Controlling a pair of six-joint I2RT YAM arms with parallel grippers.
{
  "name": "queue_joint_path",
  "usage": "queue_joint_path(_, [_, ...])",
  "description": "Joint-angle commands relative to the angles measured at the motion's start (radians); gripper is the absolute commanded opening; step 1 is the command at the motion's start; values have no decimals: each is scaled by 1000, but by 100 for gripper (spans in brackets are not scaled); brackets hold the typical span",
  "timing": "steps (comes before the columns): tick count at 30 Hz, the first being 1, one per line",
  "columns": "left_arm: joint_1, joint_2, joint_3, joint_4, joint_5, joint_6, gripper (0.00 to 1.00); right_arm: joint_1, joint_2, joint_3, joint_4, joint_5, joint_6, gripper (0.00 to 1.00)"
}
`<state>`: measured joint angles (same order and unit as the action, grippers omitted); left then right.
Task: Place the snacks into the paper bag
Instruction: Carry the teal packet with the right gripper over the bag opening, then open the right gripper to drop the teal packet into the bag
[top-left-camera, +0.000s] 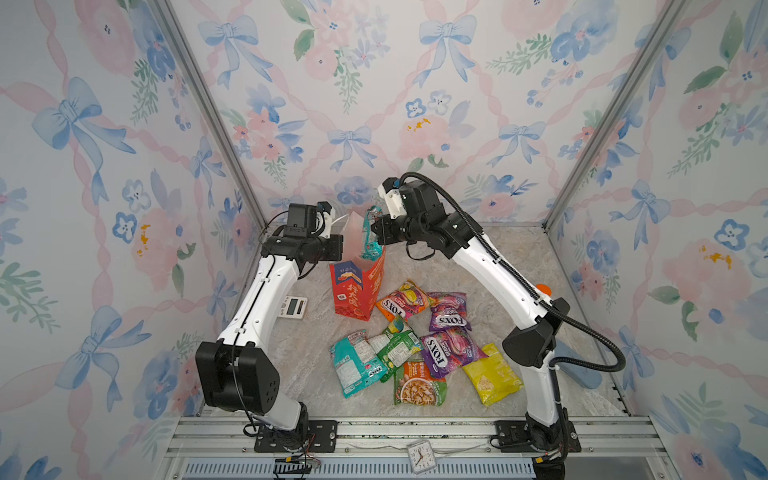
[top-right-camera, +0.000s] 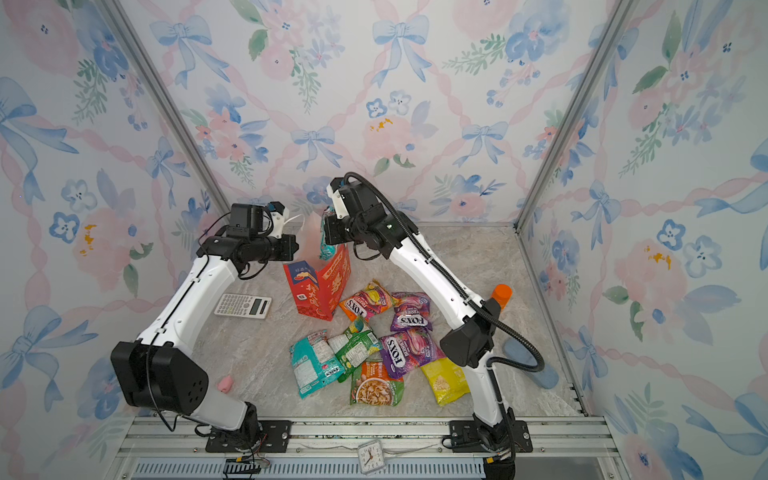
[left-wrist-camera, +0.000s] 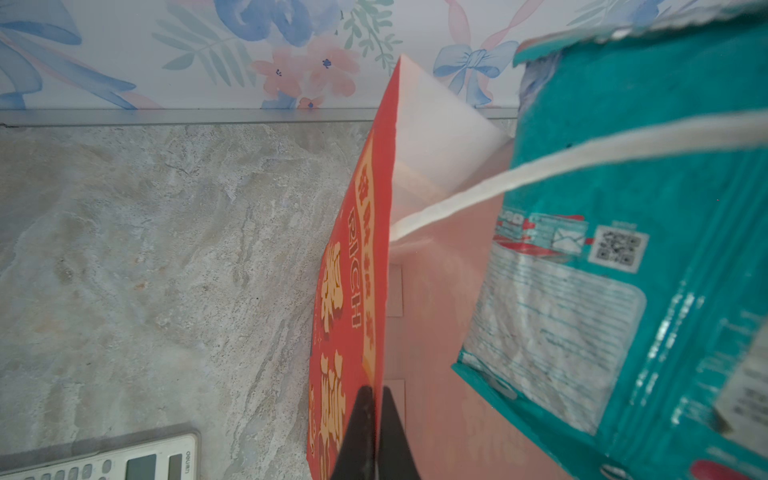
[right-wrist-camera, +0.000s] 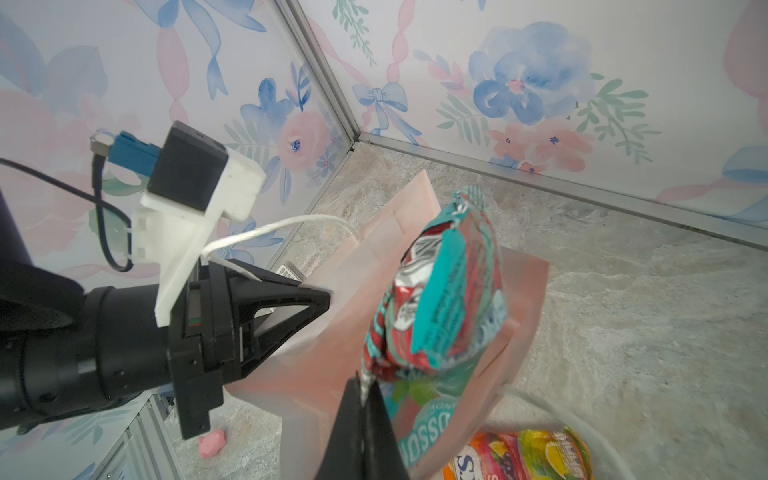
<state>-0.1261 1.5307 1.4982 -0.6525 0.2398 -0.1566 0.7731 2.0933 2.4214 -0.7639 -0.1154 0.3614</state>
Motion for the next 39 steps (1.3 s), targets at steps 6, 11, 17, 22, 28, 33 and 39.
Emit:
queue_joint_path(6, [-9, -16, 16, 8, 8, 17, 0, 32, -76, -27, -18, 18, -25, 0])
queue_joint_path(11, [-9, -20, 16, 8, 11, 15, 0, 50, -60, -27, -11, 17, -10, 0])
queue_joint_path(17, [-8, -21, 13, 8, 18, 14, 0, 54, -25, -11, -6, 7, 14, 0])
queue_joint_path(22, [-9, -24, 11, 8, 19, 15, 0, 54, 21, 25, -17, -2, 24, 0])
queue_joint_path(28, [-9, -34, 10, 8, 23, 17, 0, 51, 84, 93, -23, -3, 34, 0])
queue_joint_path(33, [-8, -37, 1, 8, 25, 19, 0, 45, 129, 146, -25, -6, 47, 0])
queue_joint_path(39, [-9, -39, -4, 8, 31, 19, 0, 37, 159, 155, -7, -9, 69, 0])
